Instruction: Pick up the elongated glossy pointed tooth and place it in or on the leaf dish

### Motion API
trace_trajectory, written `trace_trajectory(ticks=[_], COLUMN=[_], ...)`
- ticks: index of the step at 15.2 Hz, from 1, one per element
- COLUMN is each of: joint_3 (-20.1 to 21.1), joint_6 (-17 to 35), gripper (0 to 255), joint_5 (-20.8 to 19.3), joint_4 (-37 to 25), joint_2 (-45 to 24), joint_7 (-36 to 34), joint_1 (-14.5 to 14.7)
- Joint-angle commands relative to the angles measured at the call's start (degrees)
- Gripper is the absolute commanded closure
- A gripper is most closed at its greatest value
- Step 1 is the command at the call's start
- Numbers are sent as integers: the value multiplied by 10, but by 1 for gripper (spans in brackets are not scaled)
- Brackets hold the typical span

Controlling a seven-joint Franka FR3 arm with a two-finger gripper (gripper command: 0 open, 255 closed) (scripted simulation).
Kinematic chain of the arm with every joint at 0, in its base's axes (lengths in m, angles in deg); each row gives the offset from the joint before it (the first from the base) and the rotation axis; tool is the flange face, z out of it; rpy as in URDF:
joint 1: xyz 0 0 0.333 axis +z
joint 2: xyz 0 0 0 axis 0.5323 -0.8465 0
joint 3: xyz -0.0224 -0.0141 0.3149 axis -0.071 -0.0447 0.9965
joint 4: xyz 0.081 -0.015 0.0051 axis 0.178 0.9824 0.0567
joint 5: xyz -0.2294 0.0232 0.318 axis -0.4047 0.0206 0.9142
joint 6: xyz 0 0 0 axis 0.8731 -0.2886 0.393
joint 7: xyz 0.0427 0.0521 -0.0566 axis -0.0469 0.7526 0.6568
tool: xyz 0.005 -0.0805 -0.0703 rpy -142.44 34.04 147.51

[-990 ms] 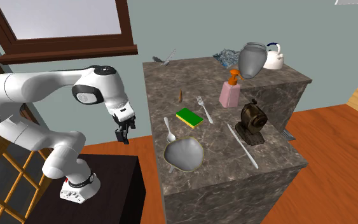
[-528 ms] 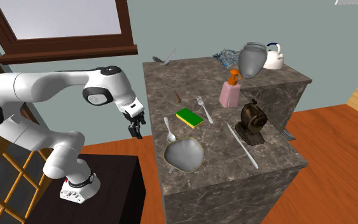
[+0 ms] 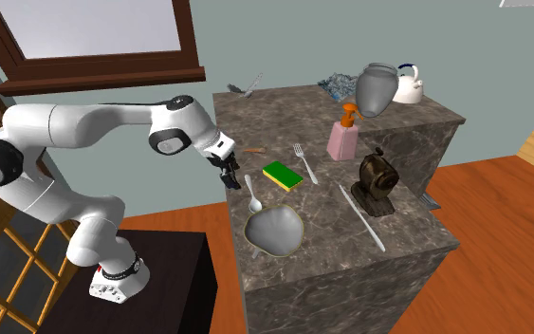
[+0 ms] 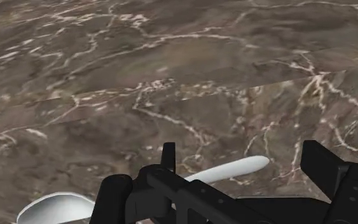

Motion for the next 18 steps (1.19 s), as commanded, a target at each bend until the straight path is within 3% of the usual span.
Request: trace_trajectory(ticks=[1,14,18], joint_3=[8,57,66], joint_6=[44,281,313], gripper=[0,0,0], joint_5=[9,41,36], joint_4=[-8,-107,-124], joint_2=[-20,-163,-197], joint_7=[11,83,86], joint_1=[11,77,80])
